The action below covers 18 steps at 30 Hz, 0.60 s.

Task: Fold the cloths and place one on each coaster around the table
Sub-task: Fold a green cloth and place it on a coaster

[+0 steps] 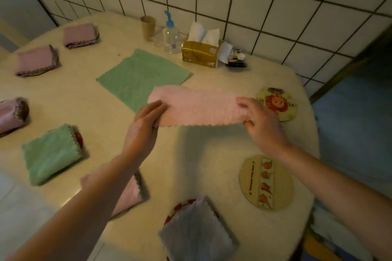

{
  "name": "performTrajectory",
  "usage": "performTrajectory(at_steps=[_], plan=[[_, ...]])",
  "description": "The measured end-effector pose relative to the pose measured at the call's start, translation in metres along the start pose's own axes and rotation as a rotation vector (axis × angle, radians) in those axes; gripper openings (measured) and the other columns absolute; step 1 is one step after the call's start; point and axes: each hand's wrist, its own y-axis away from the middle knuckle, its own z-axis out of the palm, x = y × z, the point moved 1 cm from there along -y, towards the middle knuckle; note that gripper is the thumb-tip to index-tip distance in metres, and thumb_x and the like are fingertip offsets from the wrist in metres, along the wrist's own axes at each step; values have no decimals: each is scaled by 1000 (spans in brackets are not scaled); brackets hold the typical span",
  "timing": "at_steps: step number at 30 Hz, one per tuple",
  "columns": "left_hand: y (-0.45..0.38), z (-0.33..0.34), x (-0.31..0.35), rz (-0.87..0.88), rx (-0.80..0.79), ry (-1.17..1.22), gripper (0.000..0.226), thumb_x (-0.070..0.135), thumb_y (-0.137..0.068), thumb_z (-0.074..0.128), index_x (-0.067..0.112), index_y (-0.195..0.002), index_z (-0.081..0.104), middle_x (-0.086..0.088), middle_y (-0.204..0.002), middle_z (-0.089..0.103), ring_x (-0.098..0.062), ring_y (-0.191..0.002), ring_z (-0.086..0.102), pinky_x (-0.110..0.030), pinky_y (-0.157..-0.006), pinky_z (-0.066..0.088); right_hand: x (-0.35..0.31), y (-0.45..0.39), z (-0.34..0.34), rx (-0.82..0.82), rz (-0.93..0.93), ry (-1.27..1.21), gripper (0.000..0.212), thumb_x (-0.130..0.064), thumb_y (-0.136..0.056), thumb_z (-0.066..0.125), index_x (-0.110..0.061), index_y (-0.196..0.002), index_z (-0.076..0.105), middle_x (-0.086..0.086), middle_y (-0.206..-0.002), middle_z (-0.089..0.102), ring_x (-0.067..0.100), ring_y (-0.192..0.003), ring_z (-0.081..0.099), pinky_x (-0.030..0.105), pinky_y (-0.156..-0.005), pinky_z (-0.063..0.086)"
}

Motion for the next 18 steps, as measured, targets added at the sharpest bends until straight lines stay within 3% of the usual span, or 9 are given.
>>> performTrajectory(at_steps=[2, 5, 8, 12, 15, 18], plan=[[37, 28, 7, 14, -135, -59, 37, 26, -95, 44, 15, -124, 64, -10, -131, 59, -33, -121, 53, -43, -104, 42, 23, 52, -3, -118, 23, 23, 46, 3, -80, 62, -16, -121, 55, 1, -121, 63, 22, -103, 63, 40, -80, 56], [91, 58, 14, 11, -359, -140, 56, 48, -98, 25, 17, -123, 65, -9, -130, 61, -35, -124, 52, -51, -102, 44, 50, 120, 3, -294, 46, 85, 45, 7, -78, 61, -18, -115, 62, -3, -122, 63, 18, -103, 64, 31, -77, 56], [133, 67, 23, 5, -528, -185, 50, 41, -91, 32, 19, -121, 67, -3, -130, 61, -31, -126, 51, -46, -104, 42, 65, 170, 11, -418, 144, 57, 33, -3, -89, 53, -20, -115, 64, 0, -123, 59, 14, -108, 57, 25, -80, 48], [159, 64, 26, -55, -517, -186, 45, 41, -83, 50, 18, -117, 69, 1, -124, 65, -27, -120, 57, -39, -99, 45, 72, 198, 12, -473, 159, -9, 30, -17, -90, 57, -25, -118, 65, -3, -127, 55, 3, -115, 41, 25, -90, 43], [157, 61, 24, -247, -409, -119, 38, 6, -80, 67, 21, -115, 70, 3, -125, 63, -20, -125, 52, -30, -106, 39, 76, 196, 9, -520, 141, -113, 31, -15, -90, 59, -24, -120, 64, -15, -124, 53, -2, -121, 33, 17, -100, 32], [140, 47, 32, -468, -367, -69, 57, -8, -77, 66, 48, -88, 71, 3, -108, 69, -22, -111, 63, -26, -95, 47, 78, 188, 7, -473, 205, -233, 27, -16, -89, 61, -24, -114, 67, -16, -121, 52, -2, -120, 41, 5, -94, 30]])
